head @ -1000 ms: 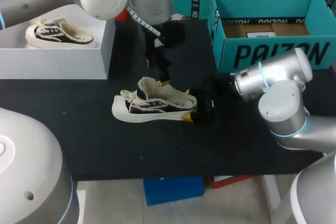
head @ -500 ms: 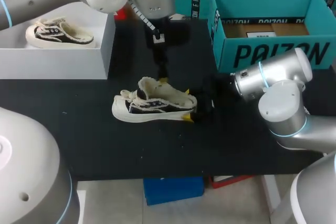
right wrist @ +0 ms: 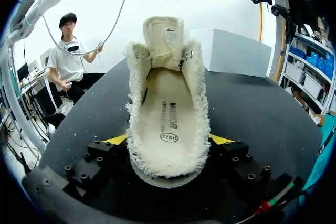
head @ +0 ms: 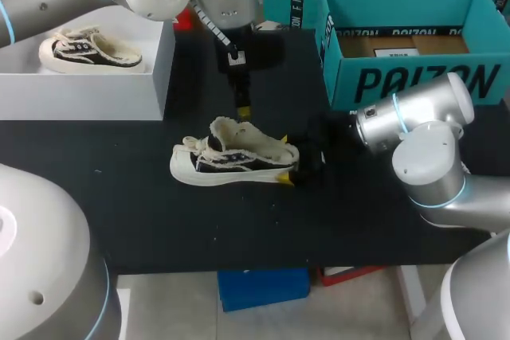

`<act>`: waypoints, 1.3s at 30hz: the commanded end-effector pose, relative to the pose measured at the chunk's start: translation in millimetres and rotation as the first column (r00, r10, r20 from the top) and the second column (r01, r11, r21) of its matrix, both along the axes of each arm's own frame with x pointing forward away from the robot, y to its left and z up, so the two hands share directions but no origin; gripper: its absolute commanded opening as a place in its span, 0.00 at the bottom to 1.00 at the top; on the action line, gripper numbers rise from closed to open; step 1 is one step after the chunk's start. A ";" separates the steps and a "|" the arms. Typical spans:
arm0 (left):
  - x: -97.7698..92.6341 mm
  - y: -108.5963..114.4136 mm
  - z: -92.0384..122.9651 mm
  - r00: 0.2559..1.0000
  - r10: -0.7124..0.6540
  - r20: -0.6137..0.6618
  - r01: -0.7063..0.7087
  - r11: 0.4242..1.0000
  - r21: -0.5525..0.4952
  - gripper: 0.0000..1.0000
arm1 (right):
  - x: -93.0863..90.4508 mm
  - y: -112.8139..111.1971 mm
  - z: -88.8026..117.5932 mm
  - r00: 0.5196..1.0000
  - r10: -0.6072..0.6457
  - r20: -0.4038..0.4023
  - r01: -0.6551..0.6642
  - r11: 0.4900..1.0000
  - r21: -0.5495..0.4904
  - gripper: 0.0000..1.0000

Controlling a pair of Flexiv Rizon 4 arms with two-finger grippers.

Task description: Take the shoe out of the shoebox, open the shoe tongue, remove and reinsert the insole, then place the shoe into the shoebox

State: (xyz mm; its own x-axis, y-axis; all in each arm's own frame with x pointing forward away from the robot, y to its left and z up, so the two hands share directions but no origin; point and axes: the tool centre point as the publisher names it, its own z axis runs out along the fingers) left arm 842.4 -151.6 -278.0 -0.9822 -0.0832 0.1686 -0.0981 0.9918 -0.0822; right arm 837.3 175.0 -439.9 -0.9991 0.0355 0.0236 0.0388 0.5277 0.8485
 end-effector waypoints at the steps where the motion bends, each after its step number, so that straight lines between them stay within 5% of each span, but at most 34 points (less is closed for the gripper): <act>1: -0.5 1.0 -1.0 1.000 0.000 0.002 0.000 1.000 -0.004 0.00 | 0.5 -0.3 -3.4 1.000 0.000 -0.002 0.000 1.000 -0.001 0.00; 16: 1.0 9.6 -5.2 0.997 -0.071 0.010 0.072 0.993 -0.092 0.00 | 0.5 -0.3 -3.4 1.000 0.000 -0.002 0.000 1.000 -0.001 0.00; 39: 3.5 12.1 -2.3 0.996 -0.092 0.008 0.092 0.993 -0.071 0.00 | 0.5 -0.3 -3.4 1.000 0.000 -0.002 0.000 1.000 -0.001 0.00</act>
